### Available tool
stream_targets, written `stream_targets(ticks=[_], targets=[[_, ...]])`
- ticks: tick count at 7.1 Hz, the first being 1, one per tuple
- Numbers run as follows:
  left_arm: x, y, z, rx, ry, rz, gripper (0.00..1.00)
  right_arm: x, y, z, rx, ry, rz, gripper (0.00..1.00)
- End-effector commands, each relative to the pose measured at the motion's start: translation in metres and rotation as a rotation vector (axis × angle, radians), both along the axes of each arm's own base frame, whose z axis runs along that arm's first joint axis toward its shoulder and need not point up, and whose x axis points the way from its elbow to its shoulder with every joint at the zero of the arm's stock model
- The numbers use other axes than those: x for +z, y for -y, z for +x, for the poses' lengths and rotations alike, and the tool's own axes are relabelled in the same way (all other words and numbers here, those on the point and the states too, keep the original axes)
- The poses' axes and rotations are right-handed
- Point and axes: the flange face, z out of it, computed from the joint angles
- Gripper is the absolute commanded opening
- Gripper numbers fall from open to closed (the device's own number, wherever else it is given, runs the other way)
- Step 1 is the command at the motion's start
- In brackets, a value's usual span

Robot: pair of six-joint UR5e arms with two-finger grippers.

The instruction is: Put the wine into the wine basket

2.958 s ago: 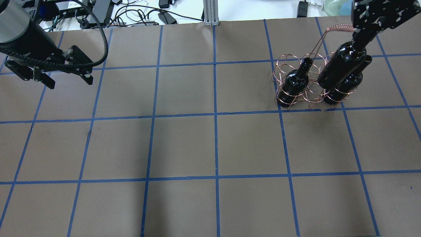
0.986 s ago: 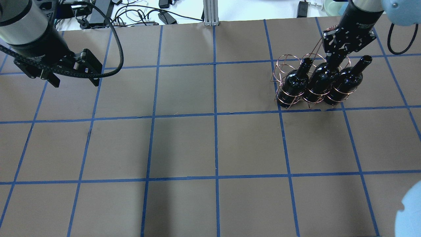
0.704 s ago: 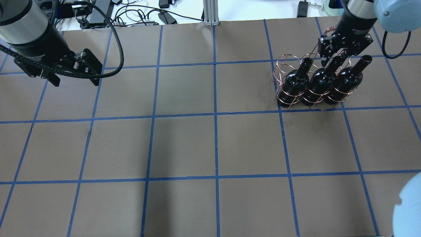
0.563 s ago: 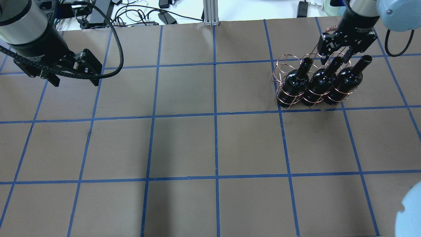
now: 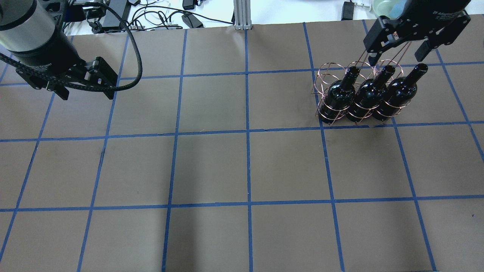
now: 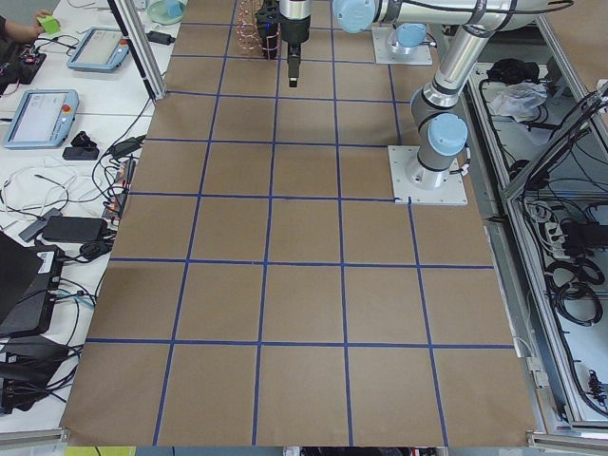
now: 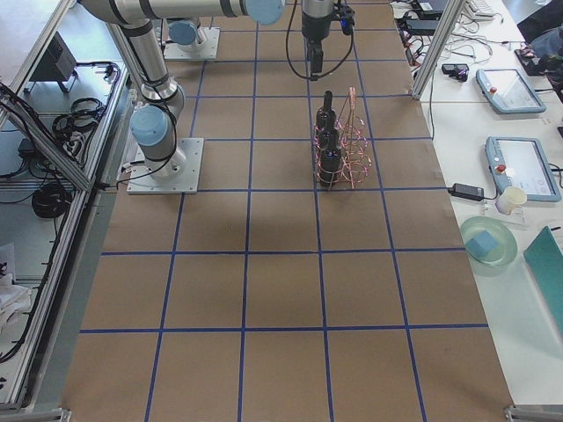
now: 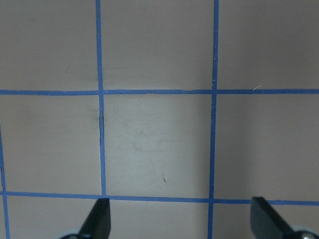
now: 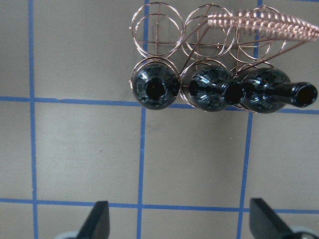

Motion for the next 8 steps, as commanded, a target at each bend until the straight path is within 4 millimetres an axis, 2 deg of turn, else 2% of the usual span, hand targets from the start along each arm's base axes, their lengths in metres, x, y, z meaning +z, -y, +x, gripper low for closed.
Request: stream_targets(ticks=[1,2,3,4,5,8], targets=[[0.0,0.0,0.0,0.0,0.0,0.0,1.0,0.008,-0.038,0.07,-0.032,0.008,-0.014,1.0],[0.0,0.0,0.0,0.0,0.0,0.0,1.0,0.003,-0.042,0.08,-0.032,0.002,-0.004,1.0],[0.0,0.0,0.0,0.0,0.0,0.0,1.0,0.005,-0.05,0.08,-0.013,0.006,-0.003,1.0],[0.0,0.0,0.0,0.0,0.0,0.0,1.0,-0.005,-0.063,0.08,0.014,0.008,0.011,1.0],[0.0,0.0,0.0,0.0,0.0,0.0,1.0,-0.011,-0.055,0.078,0.0,0.011,-0.062,1.0],[-0.001,0.001,-0.001,0.015,-0.011,-0.001,1.0,-0.005,-0.05,0.074,-0.009,0.011,-0.112,1.0]])
